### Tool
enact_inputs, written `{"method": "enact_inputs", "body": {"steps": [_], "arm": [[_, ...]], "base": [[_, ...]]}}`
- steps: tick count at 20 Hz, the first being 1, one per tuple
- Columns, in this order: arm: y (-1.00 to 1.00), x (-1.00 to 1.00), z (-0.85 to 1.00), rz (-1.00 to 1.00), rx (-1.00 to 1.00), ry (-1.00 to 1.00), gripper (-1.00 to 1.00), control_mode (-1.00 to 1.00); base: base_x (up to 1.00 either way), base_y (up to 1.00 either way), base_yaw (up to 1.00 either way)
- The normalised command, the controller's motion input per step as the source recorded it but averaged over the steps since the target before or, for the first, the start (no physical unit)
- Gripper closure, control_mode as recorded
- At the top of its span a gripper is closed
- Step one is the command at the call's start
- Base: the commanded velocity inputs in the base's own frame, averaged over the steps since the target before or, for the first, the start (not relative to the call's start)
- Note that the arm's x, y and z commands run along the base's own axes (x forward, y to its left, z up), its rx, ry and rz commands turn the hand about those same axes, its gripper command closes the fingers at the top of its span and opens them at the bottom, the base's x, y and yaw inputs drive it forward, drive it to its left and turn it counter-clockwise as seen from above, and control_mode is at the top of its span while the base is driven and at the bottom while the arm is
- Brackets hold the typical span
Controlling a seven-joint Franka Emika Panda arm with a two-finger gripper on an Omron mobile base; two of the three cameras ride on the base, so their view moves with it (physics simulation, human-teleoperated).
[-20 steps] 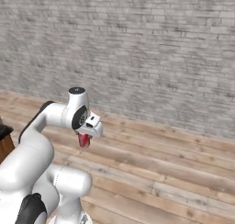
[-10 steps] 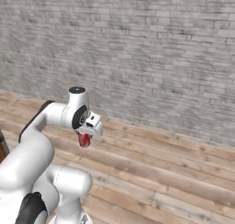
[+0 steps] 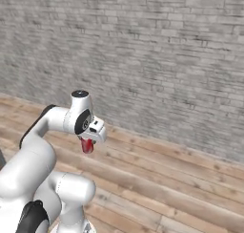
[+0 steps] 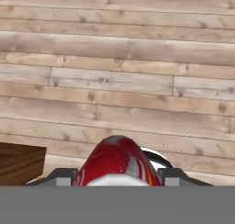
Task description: Four empty soda cans are scattered around the kitchen. Gather all the cans and cluster them next to the stove for recycling.
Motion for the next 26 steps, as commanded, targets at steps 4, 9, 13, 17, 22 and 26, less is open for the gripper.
{"method": "enact_inputs", "body": {"steps": [4, 9, 13, 17, 22, 26], "arm": [[0.0, 0.0, 0.0, 0.0, 0.0, 0.0, 1.0, 1.0], [0.0, 0.0, 0.0, 0.0, 0.0, 0.0, 1.0, 1.0], [0.0, 0.0, 0.0, 0.0, 0.0, 0.0, 1.0, 1.0], [0.0, 0.0, 0.0, 0.0, 0.0, 0.0, 1.0, 1.0], [0.0, 0.0, 0.0, 0.0, 0.0, 0.0, 1.0, 1.0], [0.0, 0.0, 0.0, 0.0, 0.0, 0.0, 1.0, 1.0]], "base": [[0.59, -0.06, 0.13], [0.61, -0.07, 0.14], [0.64, -0.04, 0.16], [0.61, -0.04, 0.23], [0.62, -0.03, 0.22], [0.63, -0.03, 0.22]]}}
